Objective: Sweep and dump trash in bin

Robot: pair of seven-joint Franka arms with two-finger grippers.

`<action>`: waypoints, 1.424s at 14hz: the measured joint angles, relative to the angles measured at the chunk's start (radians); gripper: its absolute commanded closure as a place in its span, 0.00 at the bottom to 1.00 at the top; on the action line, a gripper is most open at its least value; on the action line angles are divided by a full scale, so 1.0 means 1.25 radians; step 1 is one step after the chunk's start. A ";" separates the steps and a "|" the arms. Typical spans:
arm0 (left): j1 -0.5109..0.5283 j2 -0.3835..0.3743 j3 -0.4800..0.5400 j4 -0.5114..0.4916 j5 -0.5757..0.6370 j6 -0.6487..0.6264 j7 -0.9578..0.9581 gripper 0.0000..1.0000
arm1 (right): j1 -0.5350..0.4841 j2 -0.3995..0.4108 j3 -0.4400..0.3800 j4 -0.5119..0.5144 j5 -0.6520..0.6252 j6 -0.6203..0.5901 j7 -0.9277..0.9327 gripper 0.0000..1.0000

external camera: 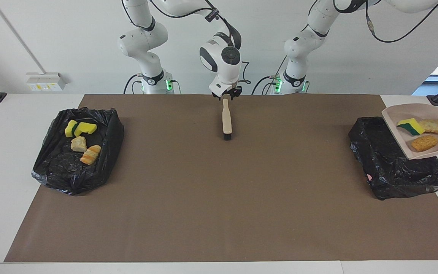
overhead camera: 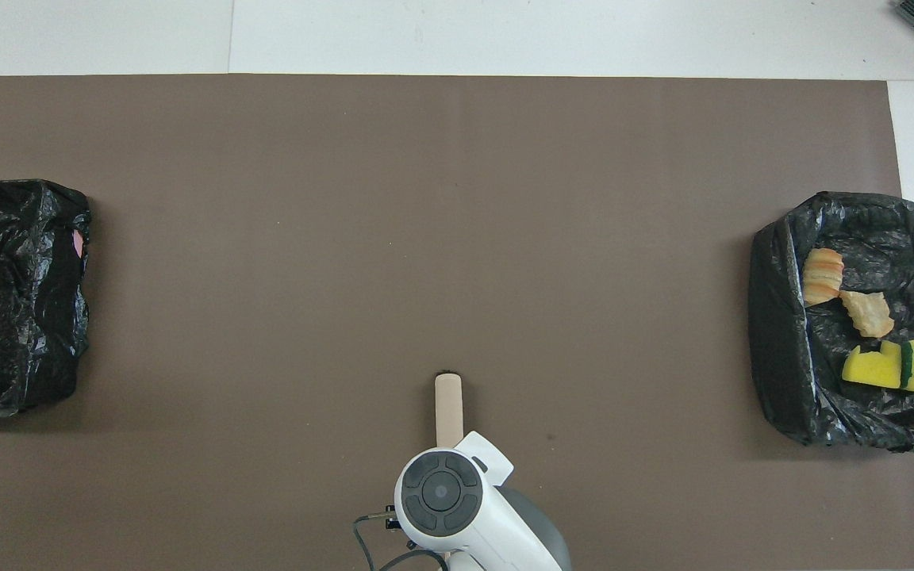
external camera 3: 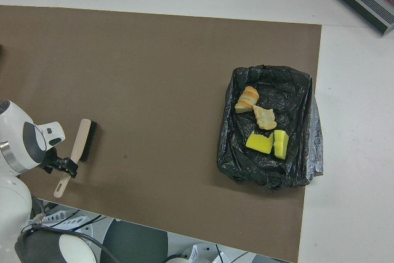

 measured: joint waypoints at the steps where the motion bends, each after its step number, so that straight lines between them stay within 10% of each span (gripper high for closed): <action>1: -0.003 0.002 0.000 -0.013 0.037 0.016 -0.003 1.00 | -0.002 0.000 -0.004 0.012 -0.004 0.000 0.000 0.00; 20: -0.066 -0.101 -0.007 -0.178 0.409 0.086 -0.338 1.00 | -0.459 -0.059 -0.022 0.267 -0.236 -0.113 -0.235 0.00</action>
